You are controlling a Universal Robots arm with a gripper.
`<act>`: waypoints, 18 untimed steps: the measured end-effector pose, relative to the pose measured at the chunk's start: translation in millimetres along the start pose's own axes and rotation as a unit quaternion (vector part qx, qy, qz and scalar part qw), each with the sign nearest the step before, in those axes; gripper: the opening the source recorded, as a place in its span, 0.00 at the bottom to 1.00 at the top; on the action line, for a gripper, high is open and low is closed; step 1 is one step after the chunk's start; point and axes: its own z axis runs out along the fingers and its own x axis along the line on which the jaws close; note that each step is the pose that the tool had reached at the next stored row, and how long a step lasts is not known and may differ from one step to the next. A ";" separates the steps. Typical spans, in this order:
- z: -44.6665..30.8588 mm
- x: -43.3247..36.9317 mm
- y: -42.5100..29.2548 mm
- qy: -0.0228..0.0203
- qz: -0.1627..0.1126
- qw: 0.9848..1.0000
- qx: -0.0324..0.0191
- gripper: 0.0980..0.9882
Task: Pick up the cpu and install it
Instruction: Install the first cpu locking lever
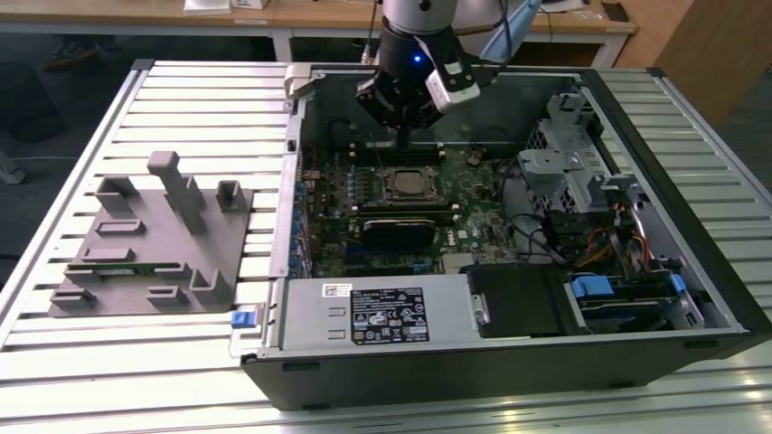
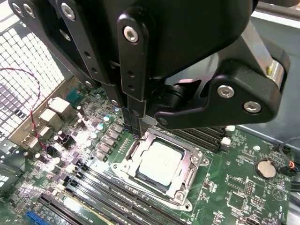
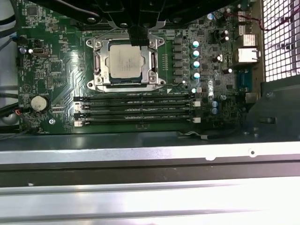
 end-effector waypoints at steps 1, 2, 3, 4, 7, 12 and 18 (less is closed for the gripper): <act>0.0 0.4 -0.1 0.000 0.000 1.000 0.000 0.01; 0.0 0.9 -0.1 0.000 0.000 1.000 0.000 0.01; 0.1 1.4 -0.1 0.000 0.000 1.000 0.000 0.01; 0.2 2.3 -0.2 0.000 0.000 1.000 0.000 0.01; 0.4 6.8 -0.4 0.000 0.000 1.000 0.000 0.01; 2.4 14.2 -1.0 0.000 0.000 1.000 0.000 0.01; 6.1 23.0 -1.8 -0.003 -0.005 1.000 -0.003 0.01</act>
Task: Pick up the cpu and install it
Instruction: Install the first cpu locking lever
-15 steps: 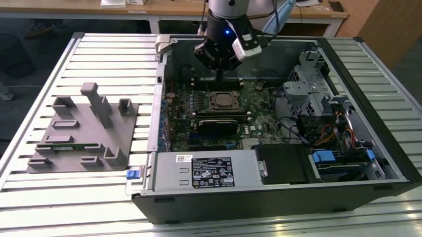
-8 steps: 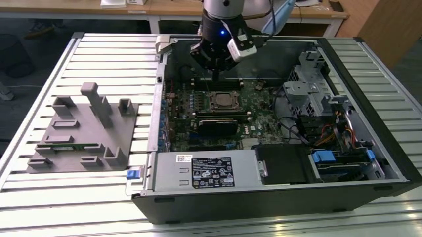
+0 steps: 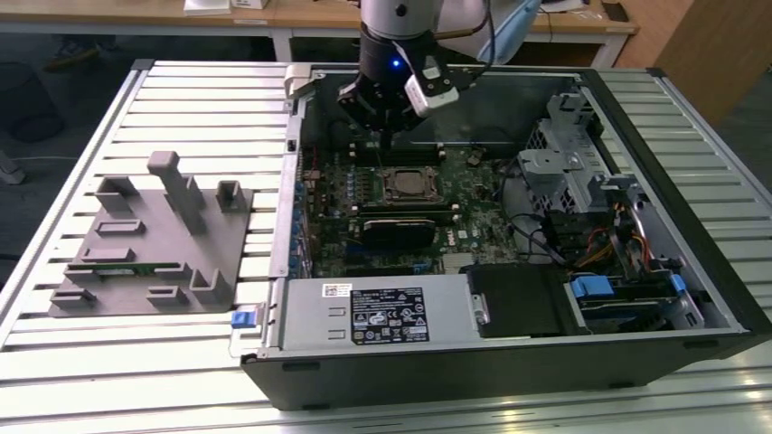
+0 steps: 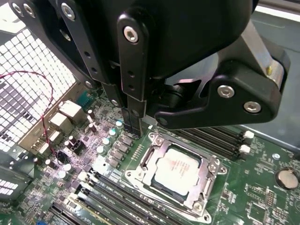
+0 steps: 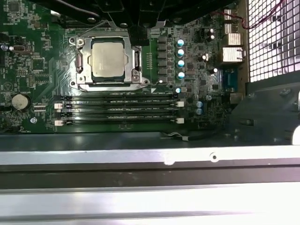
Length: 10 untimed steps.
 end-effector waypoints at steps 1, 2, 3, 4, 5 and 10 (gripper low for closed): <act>0.5 1.3 -0.1 -0.001 0.000 1.000 0.000 0.01; 1.0 2.3 -0.1 -0.002 0.000 1.000 0.000 0.01; 1.5 2.9 -0.1 -0.003 0.000 1.000 0.000 0.01; 2.1 3.4 -0.1 -0.004 0.000 1.000 0.000 0.01; 2.7 3.9 -0.2 -0.004 -0.001 1.000 0.000 0.01; 6.0 12.9 -0.6 -0.007 -0.001 1.000 0.000 0.01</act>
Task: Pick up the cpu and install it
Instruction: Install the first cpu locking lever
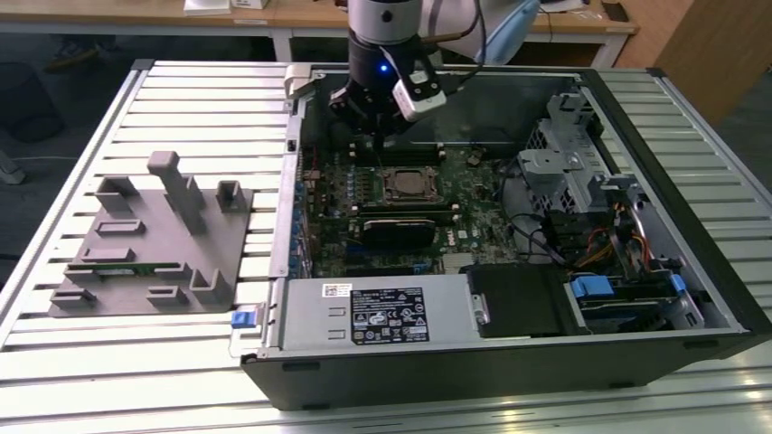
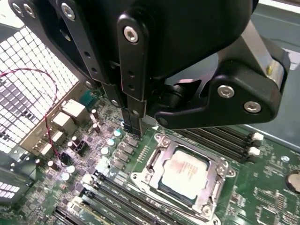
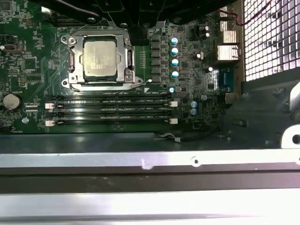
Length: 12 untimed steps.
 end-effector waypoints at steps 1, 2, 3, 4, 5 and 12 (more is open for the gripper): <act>0.5 1.7 0.0 0.000 0.000 1.000 0.000 0.01; 1.1 3.7 0.0 -0.001 0.000 1.000 0.000 0.01; 1.7 5.7 0.1 -0.001 0.000 1.000 0.000 0.01; 2.4 7.0 0.4 -0.001 0.000 1.000 0.000 0.01; 2.9 8.2 0.9 -0.001 0.000 1.000 0.000 0.01; 6.1 13.3 10.0 -0.001 0.000 1.000 0.000 0.01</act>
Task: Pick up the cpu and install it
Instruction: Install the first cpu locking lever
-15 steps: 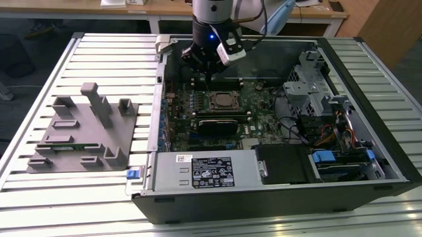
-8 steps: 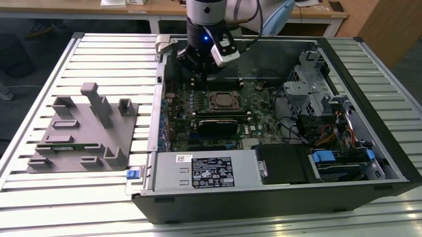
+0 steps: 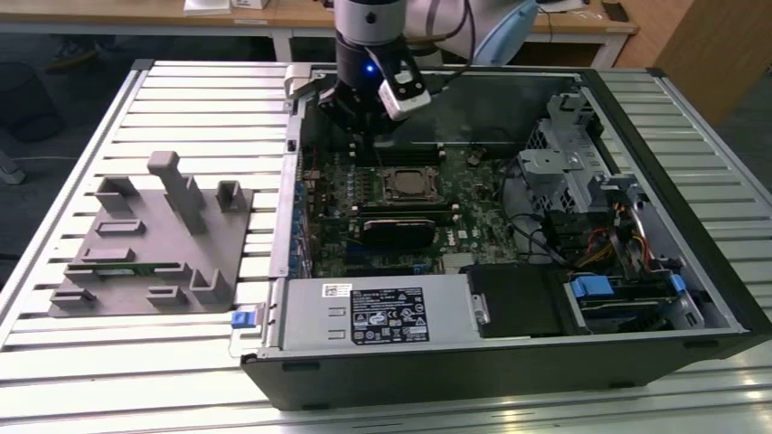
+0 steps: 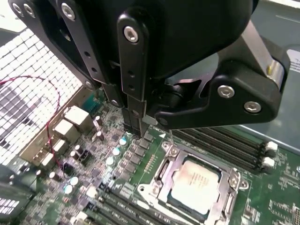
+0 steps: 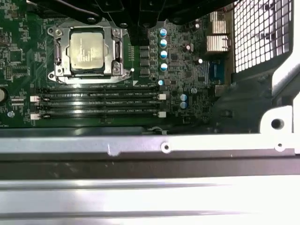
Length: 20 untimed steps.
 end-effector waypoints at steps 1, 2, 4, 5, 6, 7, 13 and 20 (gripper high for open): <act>0.4 0.4 1.8 0.000 0.000 1.000 0.000 0.01; 0.7 0.9 3.9 0.000 0.000 1.000 0.000 0.01; 1.3 2.1 7.8 0.000 0.000 1.000 0.000 0.01; 1.7 2.6 9.6 -0.001 0.000 1.000 0.000 0.01; 2.0 3.2 11.3 -0.001 0.000 1.000 0.000 0.01; 2.4 3.8 12.8 -0.001 0.000 1.000 0.000 0.01; 4.7 5.5 19.1 -0.001 0.000 1.000 0.000 0.01; 4.9 3.4 22.0 -0.001 0.000 1.000 0.000 0.01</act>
